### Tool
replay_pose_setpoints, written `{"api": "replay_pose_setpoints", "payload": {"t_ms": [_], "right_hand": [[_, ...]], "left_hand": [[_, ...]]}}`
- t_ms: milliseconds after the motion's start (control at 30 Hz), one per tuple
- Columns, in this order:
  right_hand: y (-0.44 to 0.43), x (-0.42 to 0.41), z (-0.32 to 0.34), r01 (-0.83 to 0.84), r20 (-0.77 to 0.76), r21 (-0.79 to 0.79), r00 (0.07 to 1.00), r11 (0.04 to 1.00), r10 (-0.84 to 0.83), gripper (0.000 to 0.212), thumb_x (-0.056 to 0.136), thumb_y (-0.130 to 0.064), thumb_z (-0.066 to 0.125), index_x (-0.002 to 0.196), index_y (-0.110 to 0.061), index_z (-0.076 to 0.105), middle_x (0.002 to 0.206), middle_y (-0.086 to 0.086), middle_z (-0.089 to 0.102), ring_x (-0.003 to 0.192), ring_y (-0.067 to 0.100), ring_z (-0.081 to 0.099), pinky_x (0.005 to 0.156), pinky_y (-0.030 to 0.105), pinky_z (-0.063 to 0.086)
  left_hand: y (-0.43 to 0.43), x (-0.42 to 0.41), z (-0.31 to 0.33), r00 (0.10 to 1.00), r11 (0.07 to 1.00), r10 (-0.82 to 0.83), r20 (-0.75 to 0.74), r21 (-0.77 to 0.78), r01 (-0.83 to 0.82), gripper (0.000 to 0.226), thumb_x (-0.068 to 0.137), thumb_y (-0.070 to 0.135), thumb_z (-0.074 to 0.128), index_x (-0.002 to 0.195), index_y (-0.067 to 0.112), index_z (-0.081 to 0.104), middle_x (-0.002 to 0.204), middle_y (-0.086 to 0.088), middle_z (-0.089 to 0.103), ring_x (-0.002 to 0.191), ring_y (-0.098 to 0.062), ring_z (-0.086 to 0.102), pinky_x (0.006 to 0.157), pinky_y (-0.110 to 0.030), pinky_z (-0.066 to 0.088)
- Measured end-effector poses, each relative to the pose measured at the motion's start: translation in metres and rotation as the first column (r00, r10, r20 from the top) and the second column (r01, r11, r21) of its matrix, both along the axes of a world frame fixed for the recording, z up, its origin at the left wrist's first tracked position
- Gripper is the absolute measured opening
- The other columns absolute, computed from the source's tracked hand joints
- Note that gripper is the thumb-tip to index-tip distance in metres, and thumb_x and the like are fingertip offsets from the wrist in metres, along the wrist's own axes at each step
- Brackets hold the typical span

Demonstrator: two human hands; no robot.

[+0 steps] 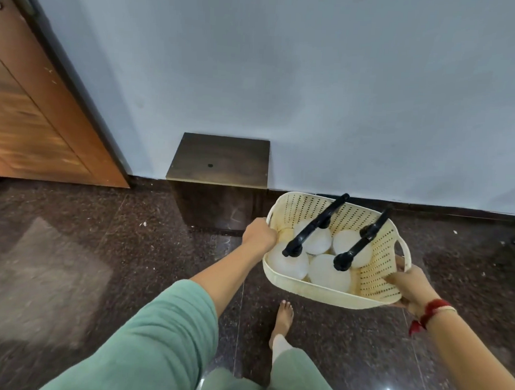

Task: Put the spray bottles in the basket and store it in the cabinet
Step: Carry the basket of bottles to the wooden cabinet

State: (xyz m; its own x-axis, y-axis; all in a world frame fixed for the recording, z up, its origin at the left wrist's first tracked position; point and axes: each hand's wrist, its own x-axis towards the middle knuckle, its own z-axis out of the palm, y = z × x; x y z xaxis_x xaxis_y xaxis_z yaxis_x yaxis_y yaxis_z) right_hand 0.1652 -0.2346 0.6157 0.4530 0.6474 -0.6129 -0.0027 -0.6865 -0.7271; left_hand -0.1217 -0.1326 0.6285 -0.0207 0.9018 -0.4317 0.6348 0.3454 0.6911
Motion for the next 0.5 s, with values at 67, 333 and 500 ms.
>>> {"api": "replay_pose_setpoints", "payload": {"t_ms": [67,333,500], "right_hand": [[0.006,0.012,-0.007,0.043,-0.006,-0.001,0.999,0.999,-0.043,0.049,0.087,0.011,0.044,0.123,-0.021,0.055,0.078,0.007,0.068,0.068,0.025,0.066,0.042,0.036,0.053],[0.07,0.058,-0.031,0.153,-0.032,-0.044,0.987,0.987,-0.154,0.051,0.089,0.008,0.047,0.133,-0.018,0.047,0.077,0.005,0.065,0.066,0.023,0.064,0.04,0.033,0.053],[0.135,0.08,-0.046,0.122,-0.022,-0.067,0.992,0.99,-0.124,0.054,0.089,0.009,0.046,0.135,-0.018,0.046,0.106,0.015,0.064,0.079,0.026,0.062,0.058,0.036,0.052]], "left_hand": [[0.016,0.015,-0.004,0.999,0.999,-0.035,0.002,-0.016,0.035,0.029,0.086,0.008,0.047,0.111,0.007,0.061,0.106,-0.013,0.066,0.087,-0.028,0.061,0.066,-0.032,0.048],[0.108,0.075,-0.029,0.992,0.99,-0.127,-0.004,-0.062,0.127,0.026,0.085,0.006,0.044,0.104,0.009,0.06,0.102,-0.012,0.066,0.083,-0.026,0.058,0.064,-0.032,0.047],[0.169,0.103,-0.041,0.991,0.99,-0.123,-0.047,-0.074,0.119,0.026,0.085,0.007,0.044,0.104,0.009,0.061,0.1,-0.013,0.066,0.082,-0.027,0.058,0.063,-0.032,0.044]]}}
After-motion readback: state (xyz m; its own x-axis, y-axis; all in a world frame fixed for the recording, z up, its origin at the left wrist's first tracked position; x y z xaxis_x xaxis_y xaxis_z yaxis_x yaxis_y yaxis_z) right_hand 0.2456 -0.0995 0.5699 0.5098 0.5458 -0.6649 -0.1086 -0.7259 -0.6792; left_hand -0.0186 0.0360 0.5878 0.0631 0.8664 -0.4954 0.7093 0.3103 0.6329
